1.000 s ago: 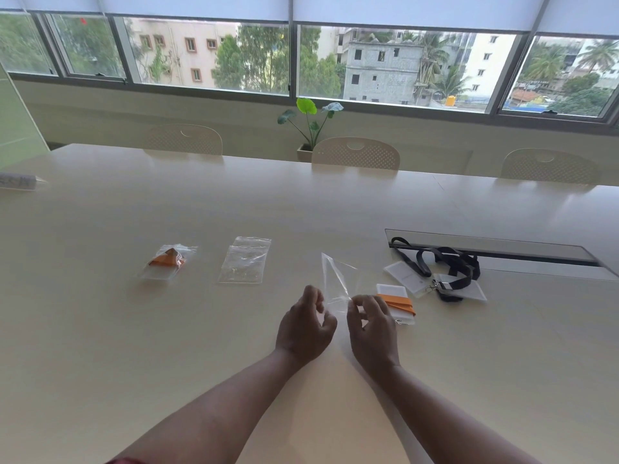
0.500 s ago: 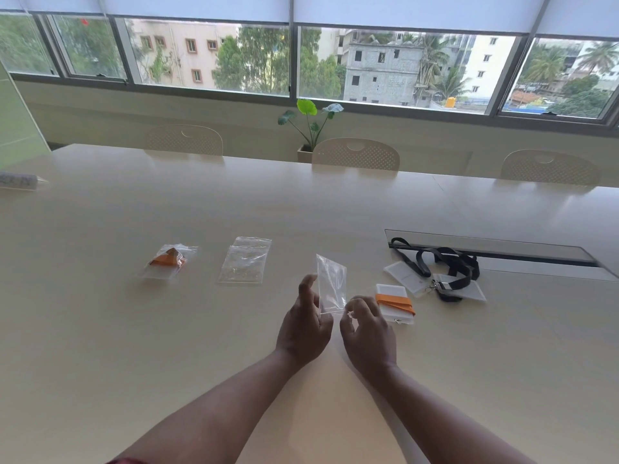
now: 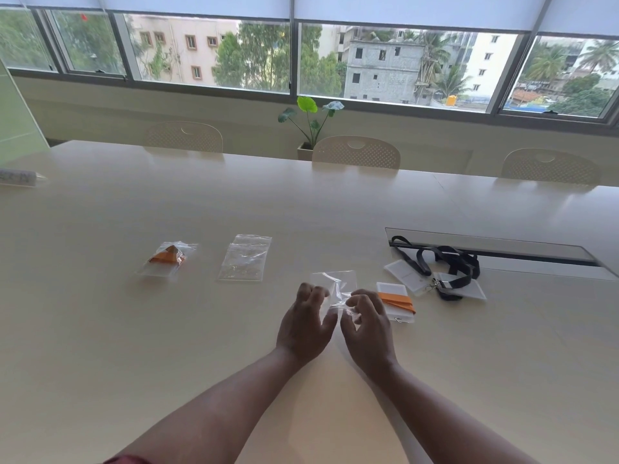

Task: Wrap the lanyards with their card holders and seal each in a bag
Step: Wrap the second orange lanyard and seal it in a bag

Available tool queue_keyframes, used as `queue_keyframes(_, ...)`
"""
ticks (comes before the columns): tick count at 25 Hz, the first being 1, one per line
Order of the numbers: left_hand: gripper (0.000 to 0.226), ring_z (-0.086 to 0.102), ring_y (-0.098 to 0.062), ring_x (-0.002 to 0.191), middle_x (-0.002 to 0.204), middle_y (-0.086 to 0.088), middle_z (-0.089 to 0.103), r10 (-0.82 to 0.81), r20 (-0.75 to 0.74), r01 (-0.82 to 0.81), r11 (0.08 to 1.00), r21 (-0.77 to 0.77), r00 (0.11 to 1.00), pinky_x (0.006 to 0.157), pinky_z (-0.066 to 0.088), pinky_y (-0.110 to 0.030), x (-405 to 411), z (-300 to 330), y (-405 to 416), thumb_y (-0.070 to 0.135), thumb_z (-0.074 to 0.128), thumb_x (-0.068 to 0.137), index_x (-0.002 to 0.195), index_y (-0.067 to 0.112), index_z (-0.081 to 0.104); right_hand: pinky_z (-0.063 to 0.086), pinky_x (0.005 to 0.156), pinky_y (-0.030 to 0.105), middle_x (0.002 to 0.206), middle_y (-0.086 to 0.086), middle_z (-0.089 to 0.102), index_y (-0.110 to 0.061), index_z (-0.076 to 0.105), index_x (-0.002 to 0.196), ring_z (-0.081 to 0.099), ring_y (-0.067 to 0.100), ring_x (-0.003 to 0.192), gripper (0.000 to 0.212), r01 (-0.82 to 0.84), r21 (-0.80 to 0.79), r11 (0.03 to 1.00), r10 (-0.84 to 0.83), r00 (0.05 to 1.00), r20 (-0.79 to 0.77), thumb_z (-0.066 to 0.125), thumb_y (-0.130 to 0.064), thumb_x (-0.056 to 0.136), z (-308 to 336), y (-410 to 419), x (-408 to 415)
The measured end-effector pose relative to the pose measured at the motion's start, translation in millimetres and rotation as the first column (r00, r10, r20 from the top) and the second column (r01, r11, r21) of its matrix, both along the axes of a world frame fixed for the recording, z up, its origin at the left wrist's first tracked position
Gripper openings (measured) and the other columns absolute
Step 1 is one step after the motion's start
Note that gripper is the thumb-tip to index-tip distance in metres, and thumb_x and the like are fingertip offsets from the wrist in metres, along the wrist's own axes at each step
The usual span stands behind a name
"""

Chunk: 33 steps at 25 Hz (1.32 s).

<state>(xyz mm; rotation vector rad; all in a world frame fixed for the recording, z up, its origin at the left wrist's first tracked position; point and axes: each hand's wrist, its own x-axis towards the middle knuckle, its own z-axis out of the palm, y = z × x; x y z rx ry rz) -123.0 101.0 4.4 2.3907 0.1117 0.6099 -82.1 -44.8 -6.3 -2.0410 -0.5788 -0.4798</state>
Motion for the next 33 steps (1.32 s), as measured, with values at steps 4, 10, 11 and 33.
queue_keyframes(4, 0.022, 0.064, -0.027, 0.072, 0.114, 0.001, 0.05, 0.013, -0.006, -0.013, 0.999, -0.038, 1.0, 0.068, 0.055, -0.043, -1, 0, 0, 0.013, 0.061, 0.091, 0.113, 0.016, 0.056, 0.043, 0.075, 0.01, 0.107, -0.002, 0.056, -0.009, 0.064, 0.095, 0.055, 0.013, 0.084, 0.03, 0.035, -0.019, 0.999, -0.035, 0.999, -0.001, 0.07, 0.008, 0.072, 2, 1, 1)
queue_keyframes(10, 0.03, 0.058, -0.017, 0.066, 0.111, 0.007, 0.043, 0.024, 0.022, -0.021, 0.994, -0.103, 0.999, 0.069, 0.055, -0.041, -1, 2, 2, 0.002, 0.059, 0.087, 0.112, 0.017, 0.054, 0.045, 0.067, 0.021, 0.11, -0.003, 0.051, -0.014, 0.058, 0.105, 0.058, 0.01, 0.077, 0.032, 0.173, 0.067, 0.983, -0.159, 0.971, -0.178, 0.069, 0.001, 0.079, 7, -1, 2)
queue_keyframes(11, 0.032, 0.056, -0.014, 0.066, 0.111, 0.008, 0.042, 0.017, 0.031, -0.014, 0.995, -0.1, 0.999, 0.07, 0.055, -0.041, -1, 2, 2, 0.001, 0.059, 0.086, 0.113, 0.017, 0.054, 0.042, 0.066, 0.018, 0.11, -0.003, 0.052, -0.015, 0.058, 0.106, 0.059, 0.008, 0.077, 0.031, 0.183, 0.073, 0.98, -0.165, 0.966, -0.201, 0.069, -0.001, 0.081, 7, -1, 3)
queue_keyframes(33, 0.133, -0.011, -0.012, 0.156, 0.17, 0.008, 0.004, -0.271, -0.361, 0.438, 0.711, 0.55, 0.892, 0.122, -0.008, -0.041, 8, 39, 3, 0.083, 0.065, 0.064, 0.161, 0.027, -0.006, 0.047, 0.056, 0.023, 0.068, 0.005, 0.07, -0.013, 0.069, 0.1, 0.059, 0.013, 0.057, 0.024, 0.081, 0.43, 0.899, 0.172, 0.839, -0.517, 0.057, 0.006, 0.091, 13, -17, 10)
